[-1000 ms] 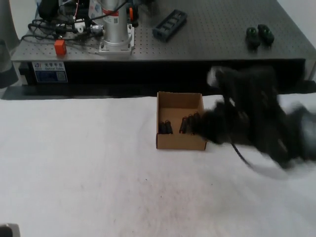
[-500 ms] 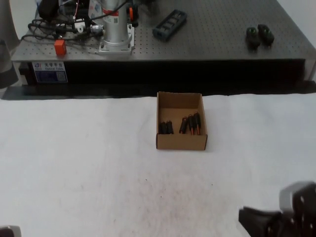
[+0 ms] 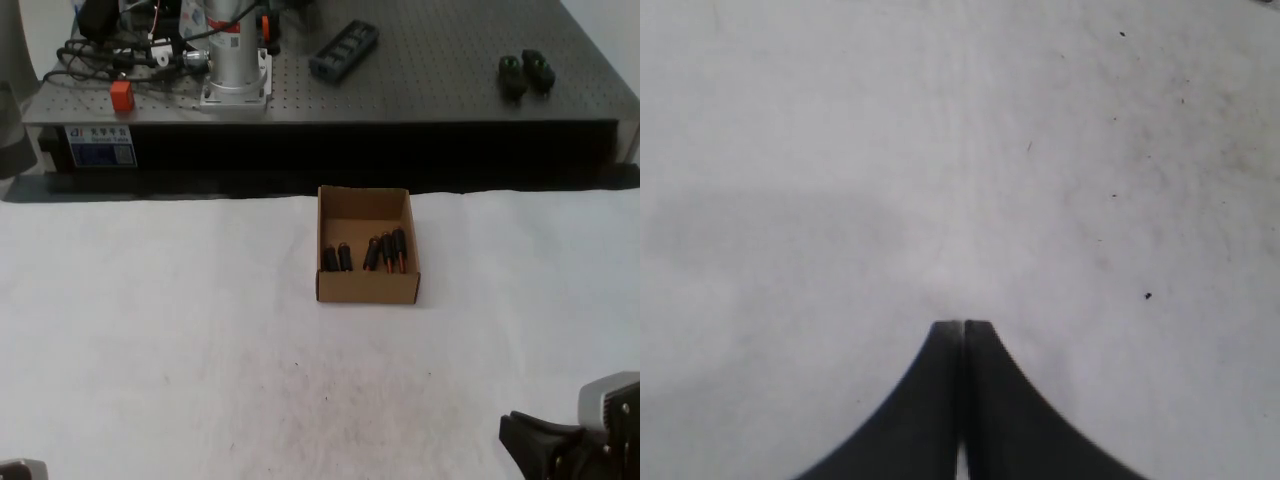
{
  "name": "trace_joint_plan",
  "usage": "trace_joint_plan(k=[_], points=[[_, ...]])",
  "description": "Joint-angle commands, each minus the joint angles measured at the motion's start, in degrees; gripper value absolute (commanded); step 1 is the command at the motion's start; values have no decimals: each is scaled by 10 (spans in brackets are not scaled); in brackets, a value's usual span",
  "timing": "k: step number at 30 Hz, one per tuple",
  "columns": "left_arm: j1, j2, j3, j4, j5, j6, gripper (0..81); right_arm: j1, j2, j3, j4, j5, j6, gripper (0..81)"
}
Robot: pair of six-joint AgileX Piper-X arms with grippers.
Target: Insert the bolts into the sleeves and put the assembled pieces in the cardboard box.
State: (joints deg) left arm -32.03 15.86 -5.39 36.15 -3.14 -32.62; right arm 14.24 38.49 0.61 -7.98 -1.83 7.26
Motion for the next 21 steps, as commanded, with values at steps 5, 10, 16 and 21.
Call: trace_joint_plan(k=[5,10,16,21], points=[[0,-5,-2,-3,-1,-6,6,-1,-3,-6,-10,9,-5,78],[0,-5,-2,-3,-1,-6,6,-1,-3,-6,-10,9,-5,78],[0,-5,0,-3,0,-6,6,-1,-3,-6,-10,9,-5,78],[0,-18,20,-5,0,-6,6,-1,-65,-6,21,9,-5,78]])
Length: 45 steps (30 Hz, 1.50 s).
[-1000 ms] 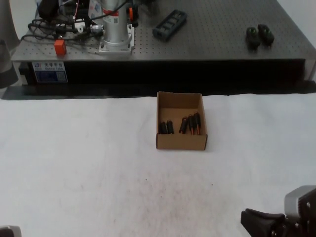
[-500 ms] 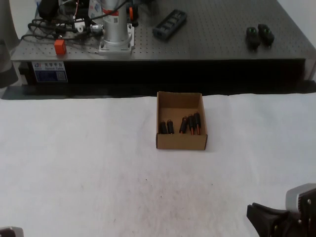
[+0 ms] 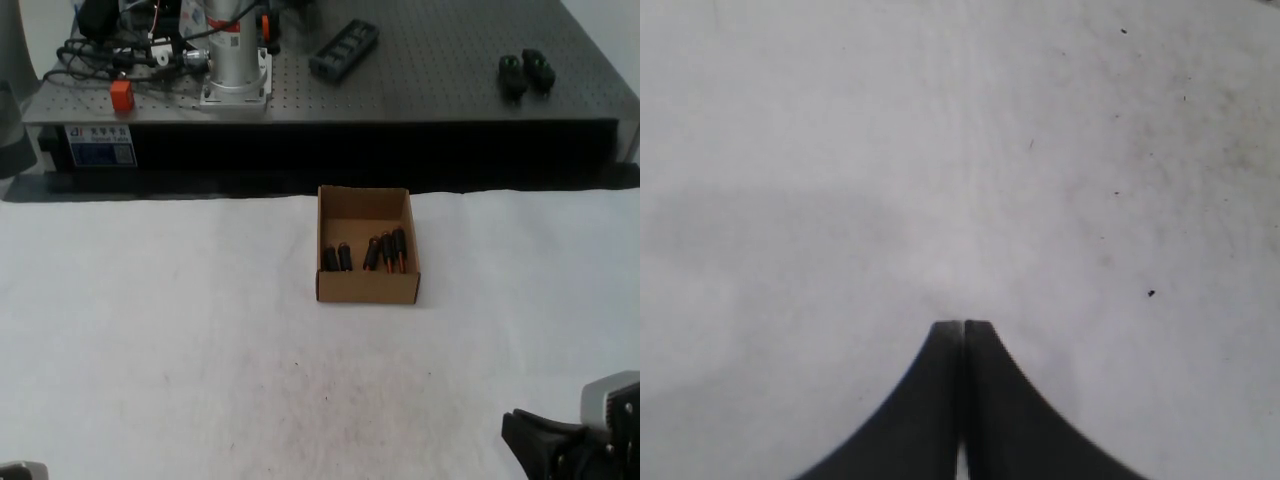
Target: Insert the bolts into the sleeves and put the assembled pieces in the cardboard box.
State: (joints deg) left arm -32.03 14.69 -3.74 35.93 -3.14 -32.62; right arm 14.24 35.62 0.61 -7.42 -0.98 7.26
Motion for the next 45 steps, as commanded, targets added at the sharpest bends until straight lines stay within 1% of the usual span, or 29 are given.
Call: trace_joint_plan(k=[1,3,6,11,22,39,45], points=[[0,-15,12,-4,0,-6,6,-1,-59,-6,25,1,-5,78],[0,-37,37,-6,0,-6,6,-1,-123,-6,51,1,-5,78],[0,-59,37,-5,4,-5,6,-3,-196,-6,58,1,-5,78],[0,-91,37,-4,4,-5,6,-4,-250,-6,58,1,-5,78],[0,-147,37,-4,4,-5,6,-3,-260,-6,58,1,-5,78],[0,-147,37,-9,4,-5,6,-1,-285,-6,67,1,-5,78],[0,-147,37,-9,4,-5,6,-1,-313,-6,71,1,-5,78]])
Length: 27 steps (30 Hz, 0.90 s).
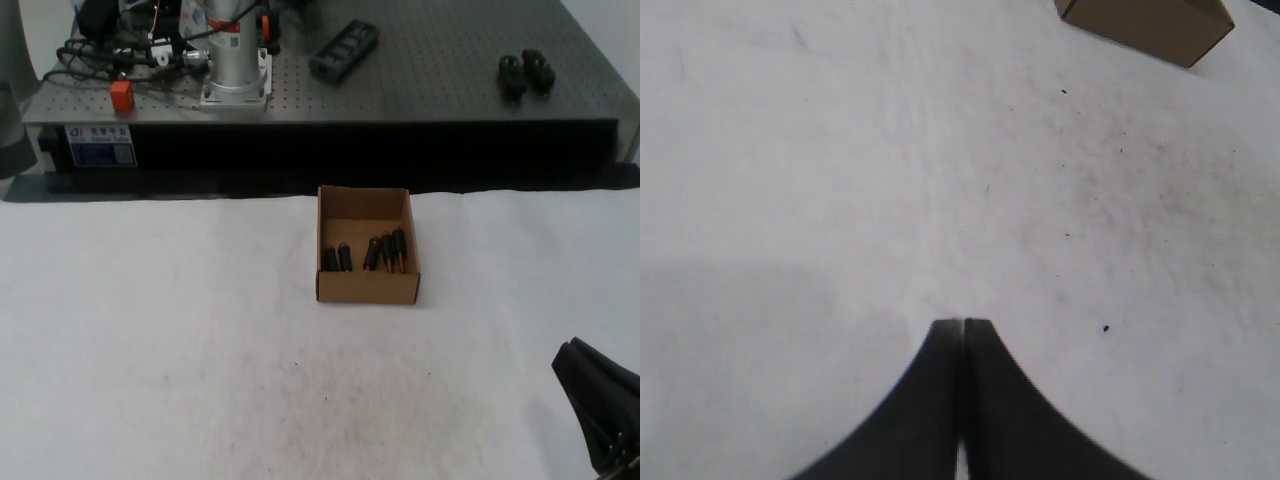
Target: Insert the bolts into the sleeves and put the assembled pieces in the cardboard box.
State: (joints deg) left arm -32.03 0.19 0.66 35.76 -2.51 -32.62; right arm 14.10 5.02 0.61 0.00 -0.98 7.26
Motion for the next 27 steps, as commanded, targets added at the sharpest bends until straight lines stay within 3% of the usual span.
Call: trace_joint_plan(k=[1,27], points=[[0,-2,-7,-7,-2,-5,6,1,-12,-6,-4,1,-5,78],[0,-2,-7,-7,-2,-5,6,1,-20,-6,-4,0,-5,78]])
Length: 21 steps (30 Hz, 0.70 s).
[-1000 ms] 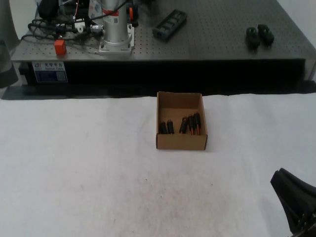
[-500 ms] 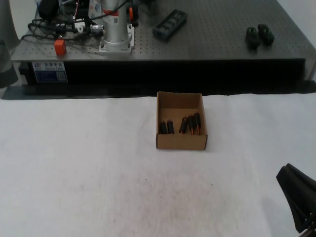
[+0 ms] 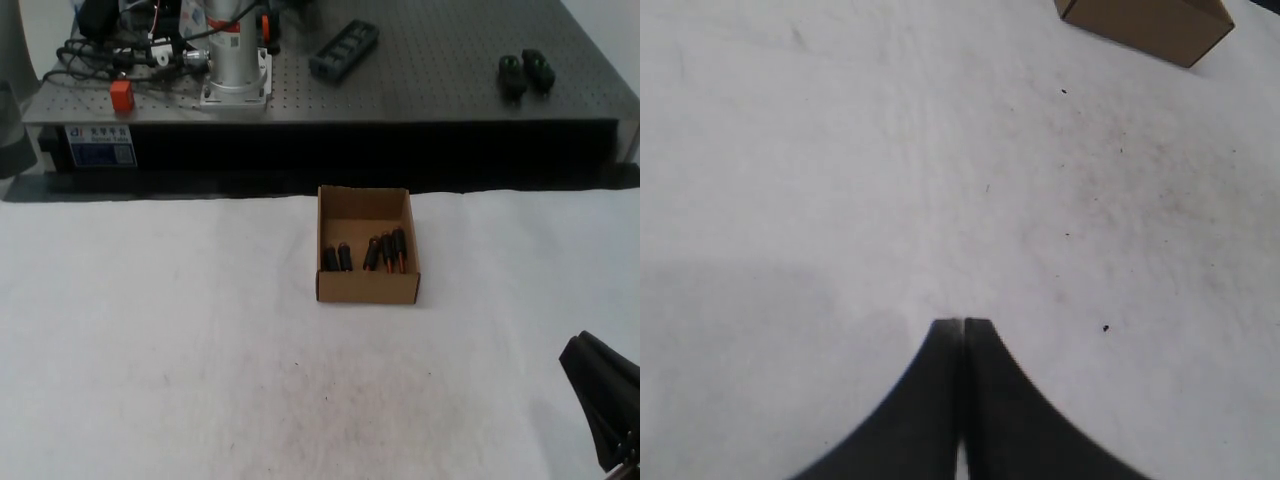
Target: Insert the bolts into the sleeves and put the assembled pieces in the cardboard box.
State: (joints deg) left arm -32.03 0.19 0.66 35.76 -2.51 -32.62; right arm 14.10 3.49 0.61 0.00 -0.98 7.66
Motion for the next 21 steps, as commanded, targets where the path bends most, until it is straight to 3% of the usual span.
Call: trace_joint_plan(k=[1,11,21], points=[[0,-2,-7,-7,-2,-5,6,1,-5,-6,-4,0,-8,78],[0,-2,-7,-7,-2,-5,6,1,-5,-6,222,-9,3,78],[0,-2,-7,-7,-2,-5,6,1,-5,-6,317,-9,3,78]])
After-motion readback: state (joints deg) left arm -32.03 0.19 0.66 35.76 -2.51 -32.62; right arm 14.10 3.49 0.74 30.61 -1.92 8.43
